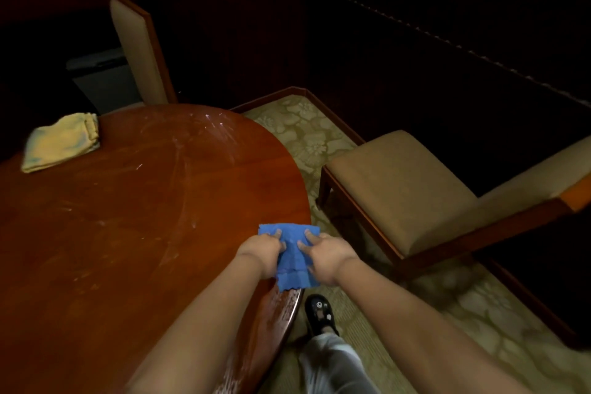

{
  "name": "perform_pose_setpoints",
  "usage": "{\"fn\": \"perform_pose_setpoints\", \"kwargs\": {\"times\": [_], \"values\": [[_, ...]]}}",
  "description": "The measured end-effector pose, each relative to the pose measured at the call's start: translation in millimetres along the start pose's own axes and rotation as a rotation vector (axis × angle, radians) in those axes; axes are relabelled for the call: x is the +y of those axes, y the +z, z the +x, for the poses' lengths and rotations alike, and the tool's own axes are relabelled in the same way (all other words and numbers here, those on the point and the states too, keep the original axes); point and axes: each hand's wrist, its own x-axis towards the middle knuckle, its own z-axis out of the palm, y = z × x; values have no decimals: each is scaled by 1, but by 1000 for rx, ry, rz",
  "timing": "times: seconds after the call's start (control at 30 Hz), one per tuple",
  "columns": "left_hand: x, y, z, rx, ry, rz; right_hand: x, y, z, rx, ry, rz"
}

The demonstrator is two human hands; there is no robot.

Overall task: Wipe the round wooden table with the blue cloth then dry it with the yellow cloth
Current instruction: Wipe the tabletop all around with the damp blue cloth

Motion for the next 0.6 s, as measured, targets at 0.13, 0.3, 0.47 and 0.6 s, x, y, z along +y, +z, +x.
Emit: {"fn": "perform_pose_setpoints", "kwargs": {"times": [0.13,0.3,0.47,0.6], "values": [[-3,-3,4,-15,1,-20,0,-7,9,-21,-9,-65],[-10,-13,19,-12,-12,-60,11,-18,25,-19,-20,-71],[-23,-28,42,11,-43,-76,28,-35,54,-21,-44,-112],[-39,-43,63,13,-79,-115,45,-51,84,-18,-66,-105]]}}
